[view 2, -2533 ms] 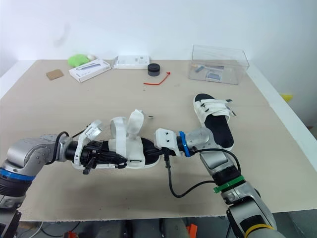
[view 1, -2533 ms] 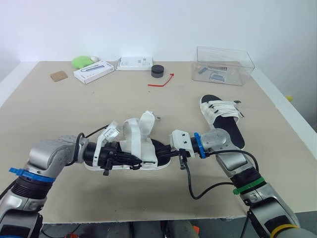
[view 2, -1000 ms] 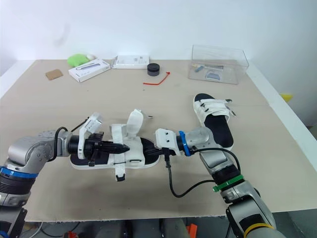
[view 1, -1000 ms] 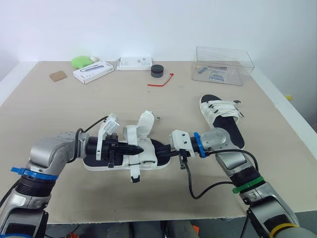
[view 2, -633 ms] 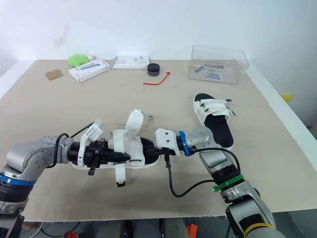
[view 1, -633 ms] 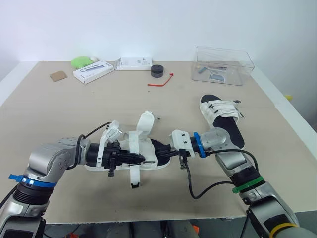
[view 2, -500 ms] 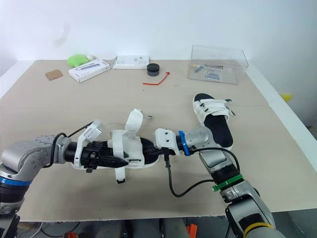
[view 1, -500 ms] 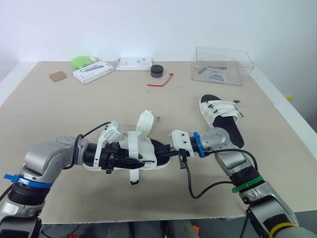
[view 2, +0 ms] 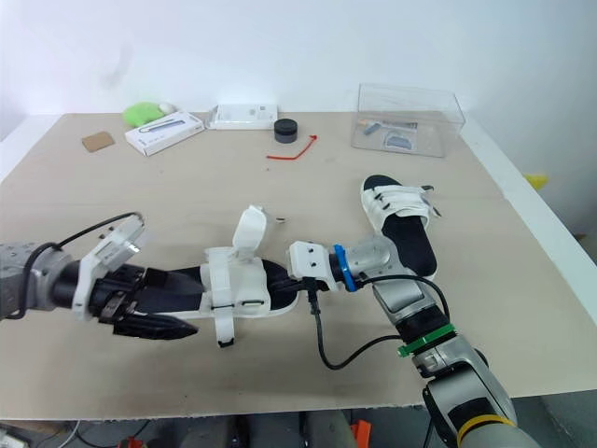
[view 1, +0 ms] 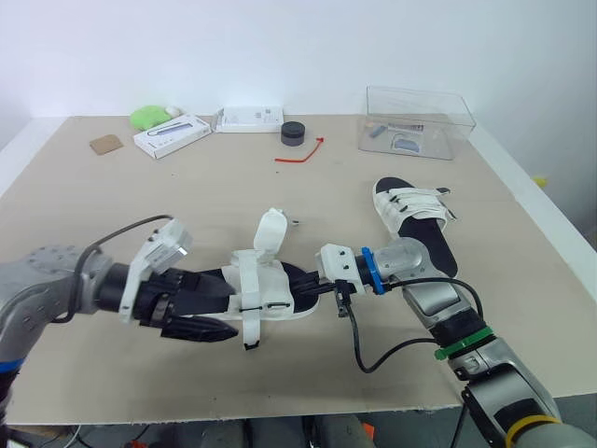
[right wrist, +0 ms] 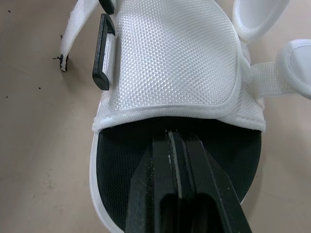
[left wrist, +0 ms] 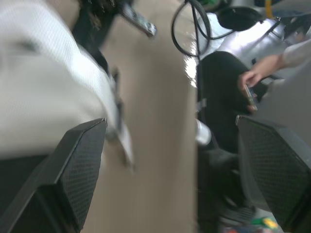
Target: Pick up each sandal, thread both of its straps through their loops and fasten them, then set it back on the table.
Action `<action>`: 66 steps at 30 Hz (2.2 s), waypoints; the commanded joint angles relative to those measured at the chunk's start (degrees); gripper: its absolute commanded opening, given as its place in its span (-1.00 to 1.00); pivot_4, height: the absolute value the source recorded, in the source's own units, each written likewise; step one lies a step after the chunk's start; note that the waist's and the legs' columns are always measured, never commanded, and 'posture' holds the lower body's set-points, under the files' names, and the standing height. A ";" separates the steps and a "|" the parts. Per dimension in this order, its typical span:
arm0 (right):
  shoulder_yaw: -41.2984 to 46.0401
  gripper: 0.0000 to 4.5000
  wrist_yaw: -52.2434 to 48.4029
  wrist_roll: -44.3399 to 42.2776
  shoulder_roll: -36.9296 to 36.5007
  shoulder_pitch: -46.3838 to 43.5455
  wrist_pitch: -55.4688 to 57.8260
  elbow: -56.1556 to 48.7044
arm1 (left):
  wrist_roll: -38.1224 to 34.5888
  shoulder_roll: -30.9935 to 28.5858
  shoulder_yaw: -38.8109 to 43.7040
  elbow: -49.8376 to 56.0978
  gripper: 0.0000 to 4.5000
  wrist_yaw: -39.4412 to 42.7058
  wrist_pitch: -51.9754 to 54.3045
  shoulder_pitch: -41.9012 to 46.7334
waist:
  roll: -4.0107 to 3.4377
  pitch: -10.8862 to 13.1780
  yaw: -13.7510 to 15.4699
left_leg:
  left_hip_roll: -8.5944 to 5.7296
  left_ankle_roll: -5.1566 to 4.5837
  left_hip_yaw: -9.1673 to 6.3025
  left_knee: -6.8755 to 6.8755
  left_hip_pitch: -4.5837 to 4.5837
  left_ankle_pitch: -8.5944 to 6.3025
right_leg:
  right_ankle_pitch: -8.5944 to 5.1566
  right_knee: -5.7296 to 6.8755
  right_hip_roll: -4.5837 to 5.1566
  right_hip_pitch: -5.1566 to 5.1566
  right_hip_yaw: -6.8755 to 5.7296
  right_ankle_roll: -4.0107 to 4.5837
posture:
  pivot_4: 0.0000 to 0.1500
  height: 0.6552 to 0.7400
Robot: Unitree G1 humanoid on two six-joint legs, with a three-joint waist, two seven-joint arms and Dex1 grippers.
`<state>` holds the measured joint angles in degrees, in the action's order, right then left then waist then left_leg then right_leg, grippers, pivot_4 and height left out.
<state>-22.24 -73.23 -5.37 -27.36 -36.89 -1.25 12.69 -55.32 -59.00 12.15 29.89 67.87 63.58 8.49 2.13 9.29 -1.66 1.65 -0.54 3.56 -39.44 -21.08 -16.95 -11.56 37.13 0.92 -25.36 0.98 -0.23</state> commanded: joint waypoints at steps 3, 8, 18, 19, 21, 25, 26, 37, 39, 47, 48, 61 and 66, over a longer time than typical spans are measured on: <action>0.05 -1.00 -0.22 0.91 -0.05 -0.23 0.01 1.04 | 1.21 5.28 3.09 7.28 0.95 -9.13 -3.82 -11.09 | 0.00 -0.01 0.32 | -0.01 0.03 -0.07 -0.01 0.00 0.01 | -0.01 0.01 0.05 0.04 -0.03 0.05 | 1.00 1.00; -0.18 -1.00 -0.30 1.07 0.54 -0.74 -0.37 1.89 | 8.93 12.35 -2.79 8.75 0.95 -17.74 -10.61 -14.93 | 0.01 -0.02 0.40 | 0.01 0.22 -0.14 -0.01 0.04 0.13 | 0.02 0.01 0.00 0.08 -0.05 0.24 | 1.00 1.00; -0.21 -1.00 -0.60 1.31 0.88 -1.27 -1.25 2.77 | 17.76 21.88 -11.47 5.12 0.95 -25.99 -19.03 -13.64 | 0.02 -0.03 0.36 | 0.08 0.23 -0.12 0.01 0.07 0.15 | 0.18 0.02 -0.11 0.07 -0.03 0.20 | 1.00 1.00; -0.19 -1.00 -0.65 1.32 0.78 -1.18 -1.31 2.70 | 18.42 22.10 -12.13 4.95 0.95 -26.08 -19.49 -13.39 | 0.02 -0.03 0.36 | 0.08 0.23 -0.14 0.01 0.06 0.15 | 0.19 0.02 -0.12 0.07 -0.04 0.20 | 1.00 1.00; -0.19 -1.00 -0.75 1.34 0.56 -1.02 -1.33 2.50 | 17.90 22.82 -12.70 4.91 0.95 -25.64 -19.94 -12.85 | 0.02 -0.03 0.36 | 0.08 0.23 -0.12 0.01 0.06 0.15 | 0.20 0.02 -0.11 0.07 -0.03 0.19 | 1.00 1.00; -0.12 -1.00 -0.86 1.36 0.21 -0.76 -1.33 2.19 | 15.95 22.25 -12.49 5.29 0.64 -24.07 -19.23 -12.56 | 0.02 -0.03 0.37 | 0.07 0.23 -0.12 0.01 0.05 0.15 | 0.20 0.02 -0.10 0.07 -0.03 0.17 | 1.00 1.00; -0.09 -1.00 -0.87 1.35 0.13 -0.69 -1.33 2.13 | 15.55 22.01 -12.31 5.15 0.46 -23.69 -19.01 -12.58 | 0.02 -0.03 0.36 | 0.07 0.23 -0.12 0.01 0.05 0.15 | 0.19 0.02 -0.10 0.07 -0.03 0.17 | 1.00 1.00; -0.19 -1.00 -0.82 1.41 -0.26 0.01 -1.25 1.17 | 10.68 14.03 -10.96 12.03 -0.98 -17.73 -16.80 -19.92 | 0.03 -0.03 0.28 | 0.07 0.20 -0.13 0.02 0.04 0.13 | 0.12 0.01 -0.09 0.06 -0.04 0.12 | 1.00 1.00; -0.29 -1.00 -0.86 1.43 -0.33 0.18 -1.31 1.01 | 10.77 12.26 -10.82 13.26 -0.98 -16.75 -17.45 -21.85 | -0.05 -0.02 0.34 | 0.06 0.18 -0.10 0.06 0.05 0.11 | 0.08 0.01 -0.07 0.04 -0.03 0.17 | 1.00 1.00; -0.77 -1.00 -0.90 1.54 0.08 -0.33 -1.65 1.83 | 16.51 8.95 -13.27 14.69 -0.98 -15.41 -23.29 -25.85 | -0.05 -0.01 0.43 | 0.06 0.18 -0.12 0.07 0.05 0.11 | -0.26 0.00 -0.06 0.05 -0.05 0.12 | 1.00 1.00; -0.79 -1.00 -0.90 1.55 0.18 -0.43 -1.68 1.96 | 17.65 8.88 -13.53 14.53 -0.98 -15.47 -24.42 -25.97 | -0.05 -0.01 0.43 | 0.06 0.18 -0.12 0.08 0.05 0.11 | -0.25 0.00 -0.05 0.05 -0.05 0.14 | 1.00 1.00; -0.81 -1.00 -1.74 1.57 0.77 -1.64 -2.87 4.21 | 39.62 -3.68 -6.75 9.67 0.92 -5.98 -52.69 -23.75 | -0.08 0.02 0.46 | 0.10 0.15 -0.07 0.10 0.07 0.09 | -0.14 -0.01 -0.08 0.04 -0.08 0.43 | 1.00 1.00; -0.81 -1.00 -2.22 1.71 1.20 -2.40 -3.63 5.57 | 44.22 -5.97 -1.76 2.36 0.92 -3.24 -66.93 -14.81 | -0.10 0.04 0.46 | 0.11 0.15 0.06 0.10 0.08 0.09 | -0.12 -0.02 -0.05 0.02 -0.07 0.42 | 1.00 1.00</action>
<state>-22.34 -75.05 -5.19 -26.19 -38.91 -4.84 17.27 -13.12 -64.20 8.52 33.51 64.16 2.12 -7.95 2.03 9.33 -1.20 1.75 -0.39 3.65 -39.34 -20.99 -16.86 -11.65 37.11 0.87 -25.34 0.90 0.22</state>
